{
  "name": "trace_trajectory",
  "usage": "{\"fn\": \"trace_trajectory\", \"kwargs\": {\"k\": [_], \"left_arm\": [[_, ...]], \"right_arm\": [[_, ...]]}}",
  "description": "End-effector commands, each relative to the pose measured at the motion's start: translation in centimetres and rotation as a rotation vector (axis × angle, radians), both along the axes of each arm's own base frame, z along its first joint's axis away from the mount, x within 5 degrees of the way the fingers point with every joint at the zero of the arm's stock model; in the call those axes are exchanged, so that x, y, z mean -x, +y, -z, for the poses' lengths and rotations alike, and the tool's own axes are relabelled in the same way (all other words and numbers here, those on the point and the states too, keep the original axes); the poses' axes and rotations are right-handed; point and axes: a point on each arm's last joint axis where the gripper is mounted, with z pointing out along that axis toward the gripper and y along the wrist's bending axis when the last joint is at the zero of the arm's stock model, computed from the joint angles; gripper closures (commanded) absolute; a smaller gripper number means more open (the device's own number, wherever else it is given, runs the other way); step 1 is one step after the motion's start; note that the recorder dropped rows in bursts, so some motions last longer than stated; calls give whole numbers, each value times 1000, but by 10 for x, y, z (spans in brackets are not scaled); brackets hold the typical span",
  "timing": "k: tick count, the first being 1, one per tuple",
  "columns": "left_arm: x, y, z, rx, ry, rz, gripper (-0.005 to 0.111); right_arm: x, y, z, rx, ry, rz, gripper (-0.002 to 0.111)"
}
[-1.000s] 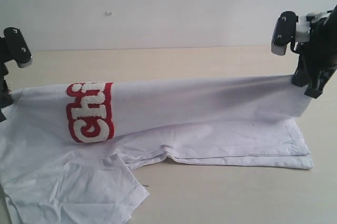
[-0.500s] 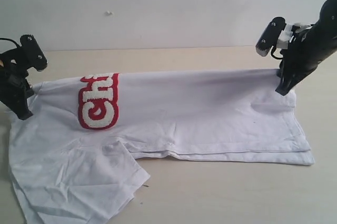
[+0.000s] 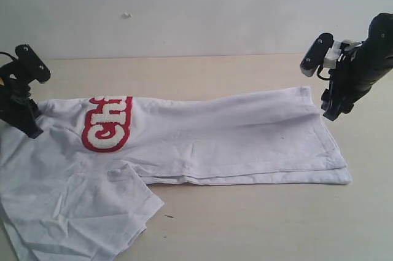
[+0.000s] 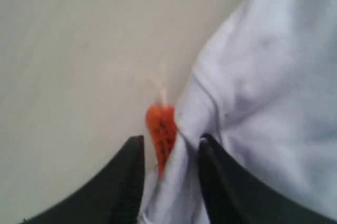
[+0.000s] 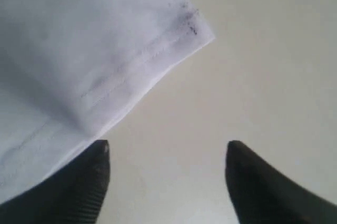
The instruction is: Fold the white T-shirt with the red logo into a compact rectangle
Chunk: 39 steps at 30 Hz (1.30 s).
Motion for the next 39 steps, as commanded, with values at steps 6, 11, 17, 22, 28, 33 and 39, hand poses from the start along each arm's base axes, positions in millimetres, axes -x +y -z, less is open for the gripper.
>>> {"fn": "trace_trajectory", "kwargs": {"k": [6, 11, 17, 22, 28, 33, 39], "left_arm": [[-7, 3, -7, 76, -107, -76, 35], [-5, 7, -4, 73, -68, -93, 36], [-2, 36, -5, 74, -55, -179, 50], [0, 55, -10, 132, -73, -300, 69], [1, 55, -16, 172, -80, -353, 44], [10, 56, -30, 204, -35, -433, 73], [41, 51, -47, 252, 221, -570, 106]], "right_arm": [[-3, 0, -2, -47, -27, 51, 29], [-3, 1, -2, -90, -30, 94, 35], [-5, 0, -9, -100, -83, 128, 51], [-8, 0, -13, -132, -137, 178, 54], [-9, 2, -21, -202, -172, 249, 55], [-6, 5, -38, -255, -195, 283, 69], [-1, 9, -44, -310, -154, 318, 107]]}}
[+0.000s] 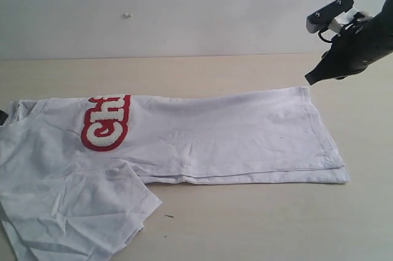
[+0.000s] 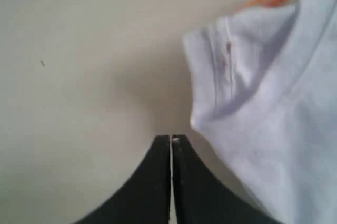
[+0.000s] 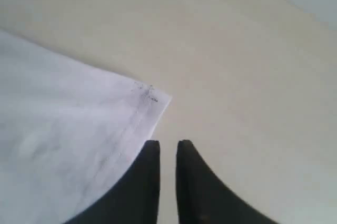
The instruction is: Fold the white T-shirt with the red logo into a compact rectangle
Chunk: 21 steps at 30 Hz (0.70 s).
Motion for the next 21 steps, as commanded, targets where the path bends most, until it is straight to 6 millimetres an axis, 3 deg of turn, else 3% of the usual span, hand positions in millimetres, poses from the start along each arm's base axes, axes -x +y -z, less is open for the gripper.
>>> {"fn": "trace_trajectory", "kwargs": {"k": [1, 6, 8, 11, 13, 16, 18, 21], "left_arm": [[19, -7, -19, 138, 100, -119, 106], [40, -35, -35, 461, 278, -175, 106], [67, -46, -31, 544, 532, -156, 106], [97, -51, -13, 577, 617, -200, 100], [117, -55, 0, 594, 647, -225, 84], [139, -59, 19, 612, 702, -252, 49], [148, -61, 26, 634, 715, -281, 43], [156, -64, 36, 669, 682, -308, 43]], "right_arm": [[3, 0, -3, -27, 31, 9, 108], [6, 5, -1, -115, 76, 44, 108], [11, 14, 0, -214, 133, 14, 108], [12, 19, -4, -275, 134, 8, 108], [12, 20, -7, -292, 121, 4, 108], [11, 22, -10, -320, 108, 11, 108], [11, 24, -10, -335, 105, -1, 108], [10, 28, -11, -335, 99, -26, 108]]}}
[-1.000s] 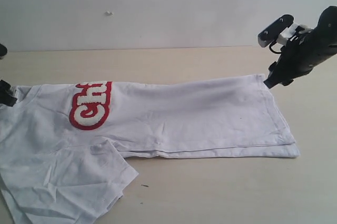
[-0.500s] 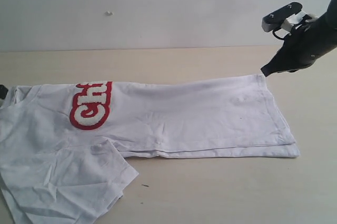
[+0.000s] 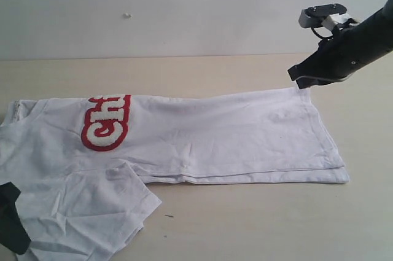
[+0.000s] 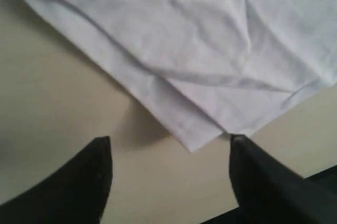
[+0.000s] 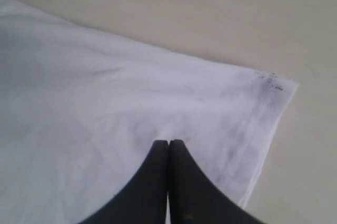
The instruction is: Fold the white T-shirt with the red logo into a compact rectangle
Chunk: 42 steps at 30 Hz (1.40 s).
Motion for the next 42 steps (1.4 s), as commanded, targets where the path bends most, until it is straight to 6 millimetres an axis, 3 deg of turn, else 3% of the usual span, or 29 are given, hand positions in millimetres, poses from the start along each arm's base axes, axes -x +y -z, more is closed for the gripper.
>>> {"fn": "trace_trajectory", "kwargs": {"k": [1, 10, 16, 19, 22, 24, 29, 32, 35, 39, 42], "left_arm": [[8, -7, 10, 43, -57, -89, 43], [17, -10, 30, 54, -37, -209, 43], [14, -20, 39, 171, -9, -299, 45], [14, -22, 43, 188, 25, -327, 59], [12, -23, 47, 206, 28, -353, 84], [10, -25, 47, 234, 15, -349, 107], [3, -35, 32, 427, 40, -301, 107], [-11, -41, 17, 575, 8, -322, 107], [-37, -42, 1, 689, -92, -425, 107], [-80, -33, -9, 732, -236, -652, 107], [-108, -23, -2, 632, -302, -727, 107]], "right_arm": [[-1, 5, -7, 0, -32, -36, 108], [-2, 11, -7, 11, -50, -59, 108], [-4, 11, -8, 3, -63, -46, 108], [-4, 10, -8, 6, -68, -42, 108], [-4, 10, -9, 8, -71, -40, 108], [-5, 10, -9, 10, -74, -37, 108], [-5, 9, -9, 13, -80, -33, 108], [-5, 9, -9, 13, -80, -33, 108], [-5, 9, -9, 13, -80, -33, 108], [-5, 9, -9, 13, -80, -33, 108], [-5, 10, -9, 15, -77, -37, 108]]}}
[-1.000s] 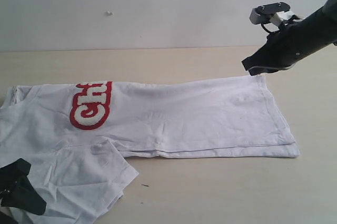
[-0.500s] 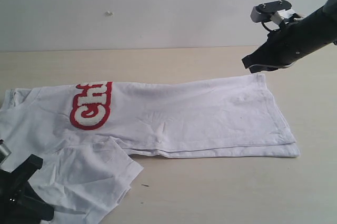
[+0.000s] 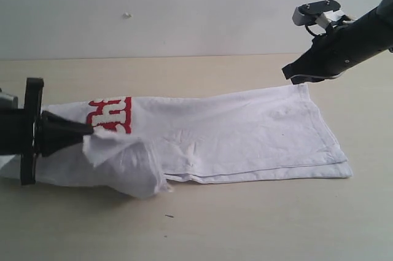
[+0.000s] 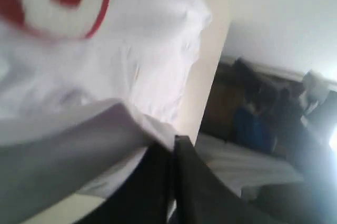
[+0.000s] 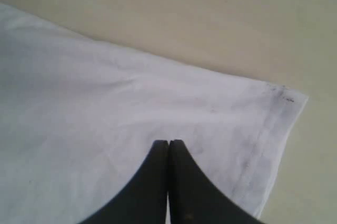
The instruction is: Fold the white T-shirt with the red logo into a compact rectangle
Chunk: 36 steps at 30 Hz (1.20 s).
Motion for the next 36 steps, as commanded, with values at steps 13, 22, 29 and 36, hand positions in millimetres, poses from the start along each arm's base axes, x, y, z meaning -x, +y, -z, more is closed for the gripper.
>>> {"fn": "trace_trajectory", "kwargs": {"k": [13, 22, 29, 36], "left_arm": [[-76, 36, 11, -279, -49, -305, 31], [-86, 36, -22, -128, -258, -144, 24], [-59, 36, 0, -340, -155, 211, 105], [-39, 23, 0, -298, -117, 448, 107]], "right_arm": [[1, 0, -5, 34, -11, -32, 108], [3, 1, -4, 27, 8, -46, 108], [2, 1, -4, 27, 8, -46, 108], [2, 0, -5, 29, -1, -39, 108]]}}
